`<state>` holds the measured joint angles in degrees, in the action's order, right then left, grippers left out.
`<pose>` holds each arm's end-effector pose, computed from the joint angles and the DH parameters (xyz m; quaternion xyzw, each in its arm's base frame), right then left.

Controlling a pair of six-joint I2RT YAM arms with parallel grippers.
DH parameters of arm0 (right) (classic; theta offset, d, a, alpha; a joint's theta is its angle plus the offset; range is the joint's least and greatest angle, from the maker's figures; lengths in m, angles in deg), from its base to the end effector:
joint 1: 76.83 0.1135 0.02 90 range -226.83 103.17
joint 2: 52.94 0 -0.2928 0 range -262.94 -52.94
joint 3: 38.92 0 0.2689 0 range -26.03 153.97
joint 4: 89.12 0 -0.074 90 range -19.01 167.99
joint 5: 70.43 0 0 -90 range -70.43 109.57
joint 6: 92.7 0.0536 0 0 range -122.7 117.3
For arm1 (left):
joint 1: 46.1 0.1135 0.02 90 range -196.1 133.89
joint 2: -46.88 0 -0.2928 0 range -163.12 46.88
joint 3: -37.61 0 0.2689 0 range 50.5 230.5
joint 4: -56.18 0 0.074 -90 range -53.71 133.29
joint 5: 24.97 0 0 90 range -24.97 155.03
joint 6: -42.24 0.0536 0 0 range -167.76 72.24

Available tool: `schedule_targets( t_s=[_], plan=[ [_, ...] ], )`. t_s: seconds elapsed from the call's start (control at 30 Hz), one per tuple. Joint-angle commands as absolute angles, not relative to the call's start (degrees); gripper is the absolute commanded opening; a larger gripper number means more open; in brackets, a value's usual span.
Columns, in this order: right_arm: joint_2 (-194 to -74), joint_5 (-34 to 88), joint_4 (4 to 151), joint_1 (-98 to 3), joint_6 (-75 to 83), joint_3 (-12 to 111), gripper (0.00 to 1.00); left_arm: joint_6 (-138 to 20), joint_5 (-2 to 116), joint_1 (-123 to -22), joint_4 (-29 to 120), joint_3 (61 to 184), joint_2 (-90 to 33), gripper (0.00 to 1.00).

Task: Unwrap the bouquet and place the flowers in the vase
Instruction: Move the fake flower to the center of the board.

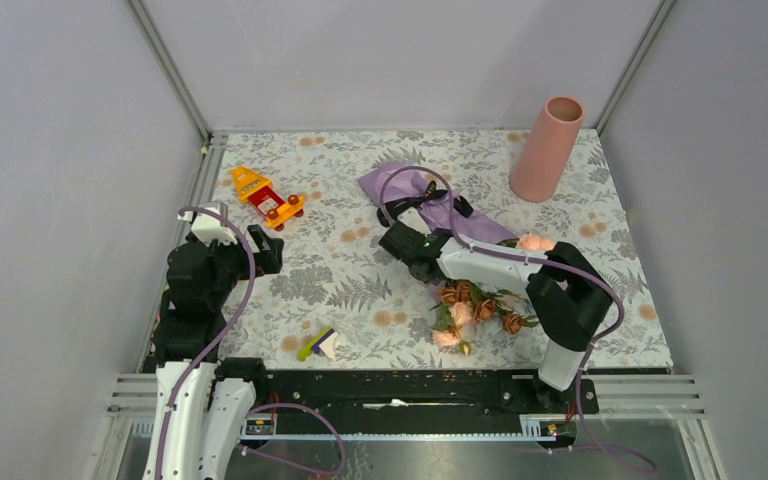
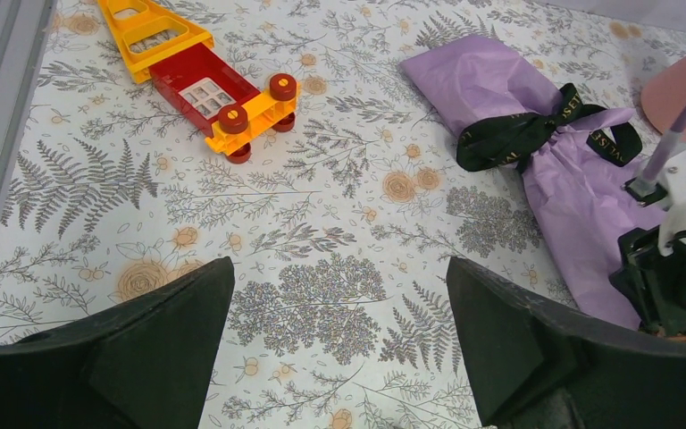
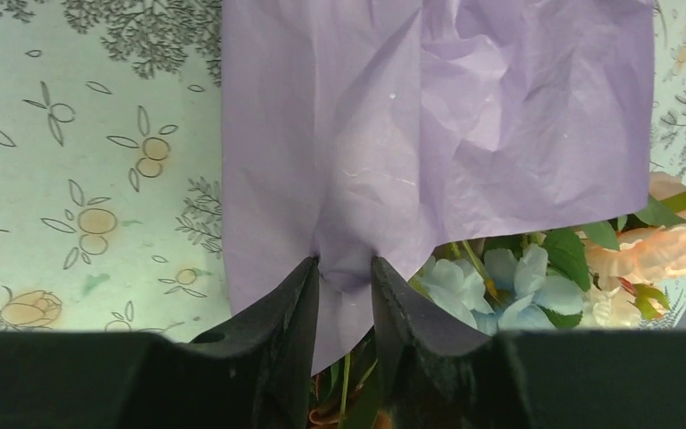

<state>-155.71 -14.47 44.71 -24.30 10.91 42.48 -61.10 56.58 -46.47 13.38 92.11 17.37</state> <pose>0.2552 0.2836 0.1916 -0.2587 0.9033 -0.1390 0.3127 0.1298 -0.0087 0.3325 -0.0479 0.8056 -0.1292 0.5762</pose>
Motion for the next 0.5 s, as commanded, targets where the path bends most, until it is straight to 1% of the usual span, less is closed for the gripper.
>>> schedule_targets(
  t_s=[0.0,0.07,0.23,0.33,0.47],
  plan=[
    [-150.46,-15.2,45.64,-24.98,9.81,42.14,0.37,-60.33,56.04,-46.19,15.96,91.96,18.55,0.99],
    [-148.39,-12.97,45.6,-24.98,9.78,42.89,0.41,-60.33,56.03,-46.18,15.96,91.96,18.66,0.99],
    [-144.68,-7.71,45.21,-25.42,9.64,47.54,0.58,-60.41,55.72,-46.19,15.96,92.0,18.81,0.99],
    [-146.42,-3.97,45.24,-26.91,9.06,52.25,0.65,-60.4,55.27,-46.19,16.11,91.99,18.76,0.99],
    [-152.44,-1.69,45.24,-29.46,8.95,60.18,0.71,-60.5,54.89,-46.19,16.13,91.99,18.68,0.99]
  ],
)
